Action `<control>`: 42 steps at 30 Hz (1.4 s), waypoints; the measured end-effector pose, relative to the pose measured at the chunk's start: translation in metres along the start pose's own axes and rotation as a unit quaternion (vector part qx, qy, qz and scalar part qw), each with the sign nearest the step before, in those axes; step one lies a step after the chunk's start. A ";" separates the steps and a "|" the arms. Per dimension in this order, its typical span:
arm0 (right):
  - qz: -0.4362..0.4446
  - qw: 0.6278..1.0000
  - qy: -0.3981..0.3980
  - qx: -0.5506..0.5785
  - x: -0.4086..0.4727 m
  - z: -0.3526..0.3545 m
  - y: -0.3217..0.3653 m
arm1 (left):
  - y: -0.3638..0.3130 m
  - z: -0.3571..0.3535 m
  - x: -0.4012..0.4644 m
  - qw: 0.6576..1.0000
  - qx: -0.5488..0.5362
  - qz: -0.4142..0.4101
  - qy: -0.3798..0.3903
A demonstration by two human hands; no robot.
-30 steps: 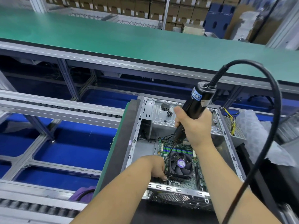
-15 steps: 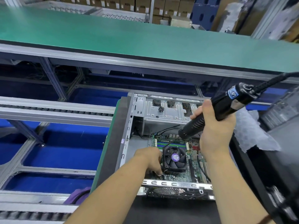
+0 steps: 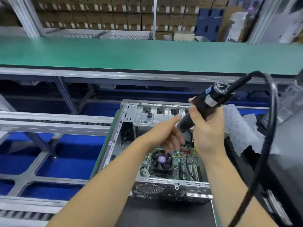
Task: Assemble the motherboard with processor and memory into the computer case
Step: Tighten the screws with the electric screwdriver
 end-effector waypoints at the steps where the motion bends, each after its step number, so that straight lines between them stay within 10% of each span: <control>1: 0.000 1.000 0.010 -0.005 -0.001 -0.001 0.002 | -0.014 -0.007 0.001 1.000 -0.024 0.019 0.008; 8: -0.028 0.999 0.020 0.016 -0.006 0.018 0.007 | -0.032 -0.028 -0.009 0.987 -0.107 0.114 -0.039; 12: -0.015 0.998 0.006 0.055 -0.004 0.033 0.014 | -0.034 -0.015 -0.013 0.976 -0.095 0.056 -0.186; 17: -0.022 0.991 -0.031 0.126 0.002 0.058 0.014 | -0.005 0.027 -0.028 0.900 0.204 -0.015 -0.384; 26: -0.079 0.965 -0.162 0.191 0.001 0.088 -0.020 | 0.021 -0.012 -0.012 0.914 0.313 -0.108 -0.235; 30: -0.109 0.975 -0.067 0.182 -0.005 0.069 -0.037 | -0.010 -0.017 -0.010 0.851 0.374 -0.194 -0.314; 36: -0.150 0.979 0.067 0.123 -0.015 0.038 -0.050 | -0.013 -0.021 0.007 0.938 0.213 -0.193 -0.195; 42: -0.295 0.941 0.164 -0.026 -0.010 0.083 -0.052 | -0.016 0.013 -0.001 0.889 0.267 -0.189 -0.322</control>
Point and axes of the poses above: each hand's wrist, its own x-axis towards the middle knuckle, its own z-axis out of the back of the hand, y = z × x, the point moved 8 cm from there along x, towards the middle knuckle, and after that the axes turned 9 degrees about x, right-handed, at the moved point
